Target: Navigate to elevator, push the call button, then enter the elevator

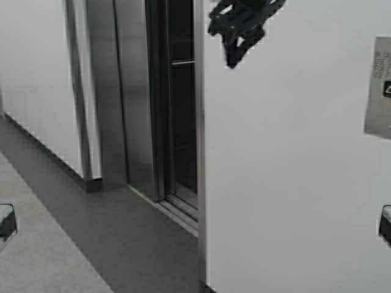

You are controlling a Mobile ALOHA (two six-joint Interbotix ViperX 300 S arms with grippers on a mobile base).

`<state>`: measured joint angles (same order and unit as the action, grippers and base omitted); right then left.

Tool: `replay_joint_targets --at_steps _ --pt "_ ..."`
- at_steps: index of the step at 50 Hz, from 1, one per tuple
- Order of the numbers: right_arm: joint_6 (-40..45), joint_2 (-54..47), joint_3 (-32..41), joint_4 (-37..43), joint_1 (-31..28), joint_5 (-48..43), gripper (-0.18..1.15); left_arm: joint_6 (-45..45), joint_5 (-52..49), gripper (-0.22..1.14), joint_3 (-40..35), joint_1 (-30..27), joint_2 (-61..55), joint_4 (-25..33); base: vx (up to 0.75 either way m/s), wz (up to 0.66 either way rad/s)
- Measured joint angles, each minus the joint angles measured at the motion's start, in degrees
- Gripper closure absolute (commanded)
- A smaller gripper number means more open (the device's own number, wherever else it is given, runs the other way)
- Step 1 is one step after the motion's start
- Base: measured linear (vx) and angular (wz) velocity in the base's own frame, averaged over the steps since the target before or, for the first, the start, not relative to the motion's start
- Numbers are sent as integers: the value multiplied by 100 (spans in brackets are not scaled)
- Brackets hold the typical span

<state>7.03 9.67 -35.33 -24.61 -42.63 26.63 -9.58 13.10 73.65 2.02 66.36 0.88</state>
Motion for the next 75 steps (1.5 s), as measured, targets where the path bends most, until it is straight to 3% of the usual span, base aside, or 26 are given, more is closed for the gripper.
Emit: replay_joint_targets --at_steps 21,51,75 --pt "-123 9 -176 220 431 -1626 91 79 -35 89 18 -9 -35 -18 2 23" --pt "-132 -44 -176 220 475 -1749 91 88 -18 89 18 0 -360 -18 13 61" --pt "-141 -97 -176 88 773 -1872 91 141 193 89 -18 -9 -686 -18 22 31"
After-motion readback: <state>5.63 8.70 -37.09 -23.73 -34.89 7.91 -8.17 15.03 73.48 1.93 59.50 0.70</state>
